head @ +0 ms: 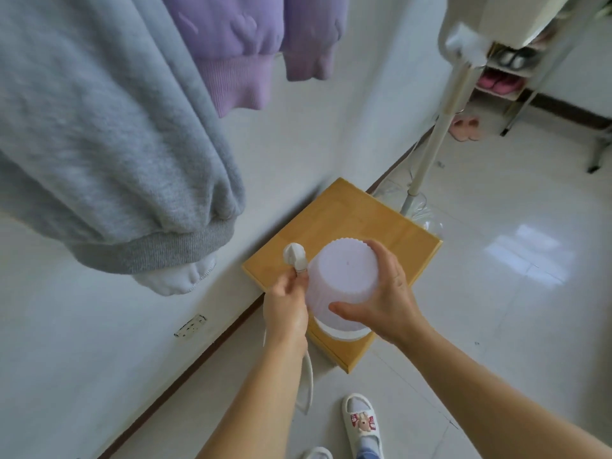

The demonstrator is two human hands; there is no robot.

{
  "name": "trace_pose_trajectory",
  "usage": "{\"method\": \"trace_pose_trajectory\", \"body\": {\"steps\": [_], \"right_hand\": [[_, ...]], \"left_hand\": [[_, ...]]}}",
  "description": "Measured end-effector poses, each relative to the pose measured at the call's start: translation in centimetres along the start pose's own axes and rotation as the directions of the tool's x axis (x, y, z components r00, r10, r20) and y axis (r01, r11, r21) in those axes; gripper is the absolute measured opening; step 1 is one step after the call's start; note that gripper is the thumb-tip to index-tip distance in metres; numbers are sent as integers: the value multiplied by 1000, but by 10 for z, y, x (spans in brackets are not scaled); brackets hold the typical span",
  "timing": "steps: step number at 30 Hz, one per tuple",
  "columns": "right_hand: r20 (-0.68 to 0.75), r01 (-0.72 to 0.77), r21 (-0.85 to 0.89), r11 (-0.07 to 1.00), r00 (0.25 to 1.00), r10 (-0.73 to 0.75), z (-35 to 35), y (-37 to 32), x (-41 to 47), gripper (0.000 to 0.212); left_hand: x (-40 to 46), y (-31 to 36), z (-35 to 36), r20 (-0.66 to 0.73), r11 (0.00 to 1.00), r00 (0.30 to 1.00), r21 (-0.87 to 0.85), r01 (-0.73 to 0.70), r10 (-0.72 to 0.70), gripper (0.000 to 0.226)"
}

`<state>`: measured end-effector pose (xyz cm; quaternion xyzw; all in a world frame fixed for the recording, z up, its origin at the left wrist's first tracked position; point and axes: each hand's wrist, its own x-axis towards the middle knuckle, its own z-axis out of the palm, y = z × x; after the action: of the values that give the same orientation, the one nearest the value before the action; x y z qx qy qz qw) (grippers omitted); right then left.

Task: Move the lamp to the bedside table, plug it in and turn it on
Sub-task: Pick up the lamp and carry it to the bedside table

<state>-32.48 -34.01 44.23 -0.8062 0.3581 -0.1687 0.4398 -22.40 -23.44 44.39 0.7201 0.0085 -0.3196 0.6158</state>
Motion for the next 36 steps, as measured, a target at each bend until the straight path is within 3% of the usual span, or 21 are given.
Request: {"method": "trace_pose_trajectory", "body": {"steps": [9, 19, 23, 28, 36], "right_hand": [[-356, -73, 29, 997, 931, 78, -84, -31, -89, 101], [-671, -156, 95, 983, 719, 179, -200, -12, -224, 101], [-767, -207, 116, 971, 602, 220, -250, 12, -288, 102], [-845, -242, 172, 955, 463, 269, -321, 47, -376, 94], [-917, -276, 190, 942, 293, 271, -435, 100, -525, 99]], "left_hand": [[-81, 43, 39, 354, 976, 924, 100, -193, 147, 17], [-227, 49, 135, 732, 933, 661, 102, -346, 165, 16], [-296, 31, 184, 821, 927, 558, 108, -359, 120, 25], [-394, -2, 251, 891, 930, 451, 126, -344, 46, 6], [-555, -68, 356, 956, 925, 292, 144, -352, -38, 10]]}}
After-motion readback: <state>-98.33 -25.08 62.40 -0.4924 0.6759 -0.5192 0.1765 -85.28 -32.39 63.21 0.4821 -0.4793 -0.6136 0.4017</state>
